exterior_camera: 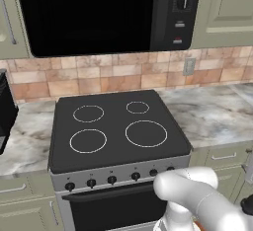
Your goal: Take the tongs from the drawer on the right and place them on the dining counter next to the tray containing the kebab skewer.
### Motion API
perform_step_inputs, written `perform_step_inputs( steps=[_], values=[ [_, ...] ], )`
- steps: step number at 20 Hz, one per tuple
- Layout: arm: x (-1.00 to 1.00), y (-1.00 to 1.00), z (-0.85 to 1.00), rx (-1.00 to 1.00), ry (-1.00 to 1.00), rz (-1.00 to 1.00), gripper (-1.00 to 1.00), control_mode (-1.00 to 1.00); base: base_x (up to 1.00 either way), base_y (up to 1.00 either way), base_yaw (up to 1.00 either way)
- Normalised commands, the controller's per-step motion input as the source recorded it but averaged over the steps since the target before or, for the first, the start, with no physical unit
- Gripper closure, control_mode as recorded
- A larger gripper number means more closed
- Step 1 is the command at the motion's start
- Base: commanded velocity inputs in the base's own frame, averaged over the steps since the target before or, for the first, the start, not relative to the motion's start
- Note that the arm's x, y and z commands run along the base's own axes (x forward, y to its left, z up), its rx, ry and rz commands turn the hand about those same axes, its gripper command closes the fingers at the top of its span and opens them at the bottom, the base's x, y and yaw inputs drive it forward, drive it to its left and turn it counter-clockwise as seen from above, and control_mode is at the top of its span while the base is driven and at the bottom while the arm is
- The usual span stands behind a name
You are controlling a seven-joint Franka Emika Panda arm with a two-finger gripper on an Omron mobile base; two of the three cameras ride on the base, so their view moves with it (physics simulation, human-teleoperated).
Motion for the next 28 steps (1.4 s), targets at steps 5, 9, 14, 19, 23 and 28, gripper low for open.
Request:
perform_step_inputs(
  steps=[5,9,14,19,23,28],
  values=[
    [0.12,0.00,-0.13,0.00,0.00,0.00,-1.00,-1.00,0.00,0.00,0.00],
    [0.18,0.00,-0.26,0.00,0.00,0.00,-1.00,-1.00,0.00,0.00,0.00],
    [0.15,0.00,-0.32,0.00,0.00,0.00,-1.00,-1.00,0.00,0.00,0.00],
    [0.15,-0.01,-0.35,0.00,0.00,0.00,-1.00,-1.00,0.00,0.00,0.00],
    [0.12,-0.06,-0.29,0.00,0.00,0.00,-1.00,-1.00,0.00,0.00,0.00],
    [0.18,-0.12,-0.17,0.00,0.00,0.00,-1.00,-1.00,0.00,0.00,0.00]
  ],
)
